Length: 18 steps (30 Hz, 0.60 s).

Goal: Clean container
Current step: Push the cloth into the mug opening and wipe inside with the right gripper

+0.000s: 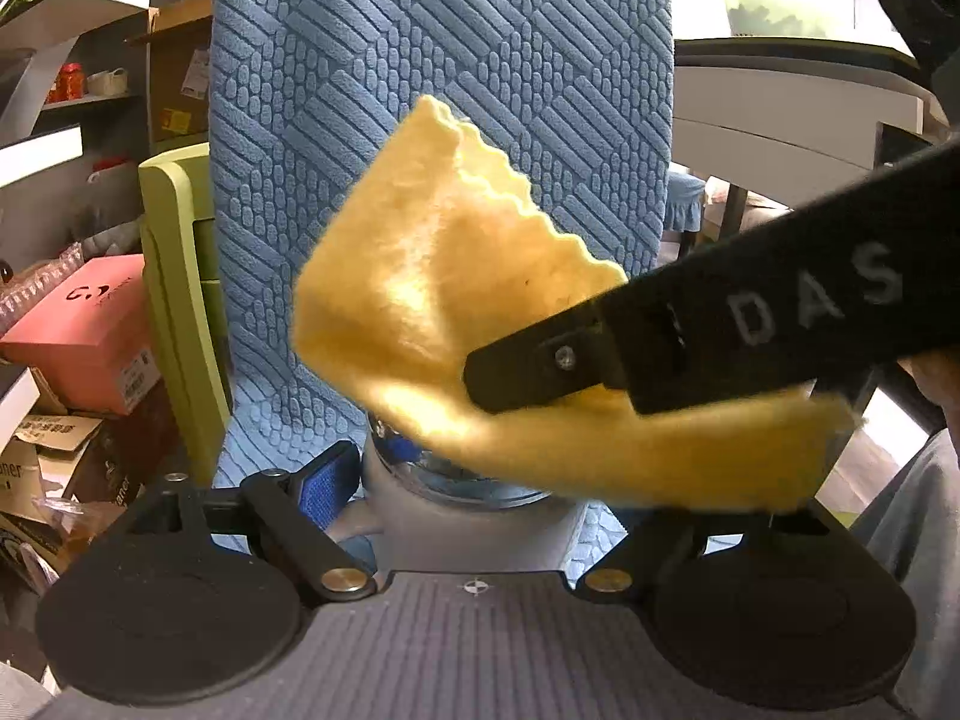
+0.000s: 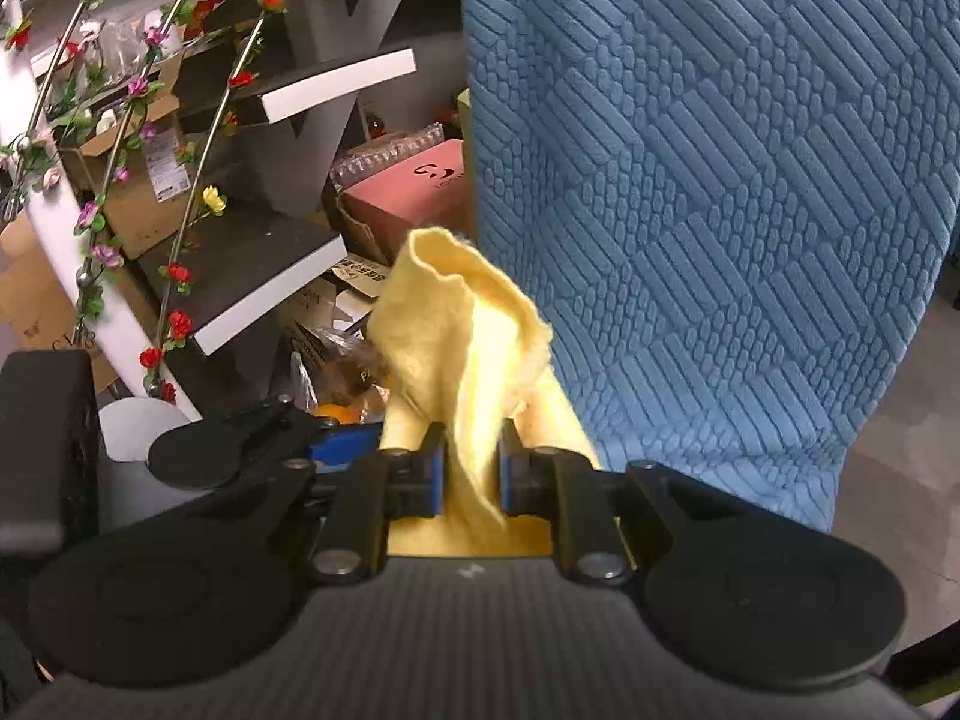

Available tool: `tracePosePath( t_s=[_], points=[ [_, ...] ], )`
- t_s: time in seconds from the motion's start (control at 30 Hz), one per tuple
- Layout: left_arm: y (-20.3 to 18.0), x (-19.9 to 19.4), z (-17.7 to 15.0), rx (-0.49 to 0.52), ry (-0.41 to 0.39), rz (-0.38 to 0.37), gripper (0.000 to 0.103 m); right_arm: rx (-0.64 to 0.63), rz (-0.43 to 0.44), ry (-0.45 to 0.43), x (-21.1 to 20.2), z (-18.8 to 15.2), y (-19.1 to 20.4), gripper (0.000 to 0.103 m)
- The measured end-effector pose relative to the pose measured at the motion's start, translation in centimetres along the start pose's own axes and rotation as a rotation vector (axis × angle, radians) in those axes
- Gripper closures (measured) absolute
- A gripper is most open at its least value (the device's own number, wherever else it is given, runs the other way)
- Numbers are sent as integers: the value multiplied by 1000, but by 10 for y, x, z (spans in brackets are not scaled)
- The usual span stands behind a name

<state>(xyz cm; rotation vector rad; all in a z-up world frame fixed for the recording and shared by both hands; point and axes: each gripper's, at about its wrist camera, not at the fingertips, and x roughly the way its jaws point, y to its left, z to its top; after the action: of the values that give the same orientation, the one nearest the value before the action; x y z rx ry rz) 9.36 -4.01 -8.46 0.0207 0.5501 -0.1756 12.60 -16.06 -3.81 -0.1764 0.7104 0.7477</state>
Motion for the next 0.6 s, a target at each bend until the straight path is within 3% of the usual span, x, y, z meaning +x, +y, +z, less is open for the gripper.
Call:
tracePosePath(
  t_s=[0.17,0.4,0.6],
  points=[
    [1,-1,0,11,4,-2,15,21,44,13,-7,-2,-6,86],
    [3,-2,-2,6,5,-8,16,28,5,-15,1,2,-7,86],
    [3,1,-3,10,-8,-5,15,68,70,-17,0,1,-5,86]
  ],
)
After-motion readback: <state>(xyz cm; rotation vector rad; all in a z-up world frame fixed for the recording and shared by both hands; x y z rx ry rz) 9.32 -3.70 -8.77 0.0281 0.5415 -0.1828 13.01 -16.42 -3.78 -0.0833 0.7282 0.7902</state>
